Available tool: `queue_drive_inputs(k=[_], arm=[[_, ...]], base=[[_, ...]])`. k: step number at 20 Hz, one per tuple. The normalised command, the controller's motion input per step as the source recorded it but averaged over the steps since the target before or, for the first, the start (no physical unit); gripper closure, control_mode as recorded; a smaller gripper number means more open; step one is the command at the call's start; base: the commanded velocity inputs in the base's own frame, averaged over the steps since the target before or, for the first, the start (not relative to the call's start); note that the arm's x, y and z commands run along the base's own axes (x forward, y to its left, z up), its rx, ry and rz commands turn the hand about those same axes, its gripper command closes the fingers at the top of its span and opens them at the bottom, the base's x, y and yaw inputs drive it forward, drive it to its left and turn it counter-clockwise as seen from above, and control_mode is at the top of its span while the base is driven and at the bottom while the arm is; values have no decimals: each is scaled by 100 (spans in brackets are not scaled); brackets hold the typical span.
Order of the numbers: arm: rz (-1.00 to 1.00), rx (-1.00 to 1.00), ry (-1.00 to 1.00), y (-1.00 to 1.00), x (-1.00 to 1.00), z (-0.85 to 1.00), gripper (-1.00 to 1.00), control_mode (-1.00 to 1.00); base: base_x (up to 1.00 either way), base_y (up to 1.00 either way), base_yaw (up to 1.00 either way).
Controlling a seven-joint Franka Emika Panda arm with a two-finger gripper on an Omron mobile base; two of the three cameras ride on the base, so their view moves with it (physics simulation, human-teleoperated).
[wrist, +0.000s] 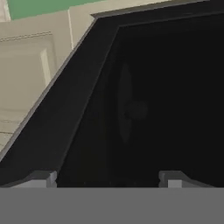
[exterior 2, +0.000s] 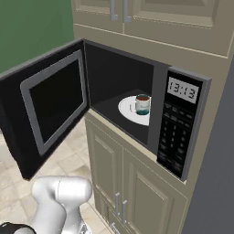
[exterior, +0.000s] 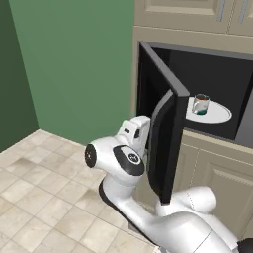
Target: Place the microwavable item in the microwave. Then, close the microwave door and press the start button.
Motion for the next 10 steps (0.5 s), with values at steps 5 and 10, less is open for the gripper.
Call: queue_drive_inputs(k=[5, 10], arm=[[0, 8, -9, -100, 0, 36, -100, -100], [-3, 9, -1, -100, 0, 24, -100, -100]], base=[[0, 0, 0], [0, 0, 0]])
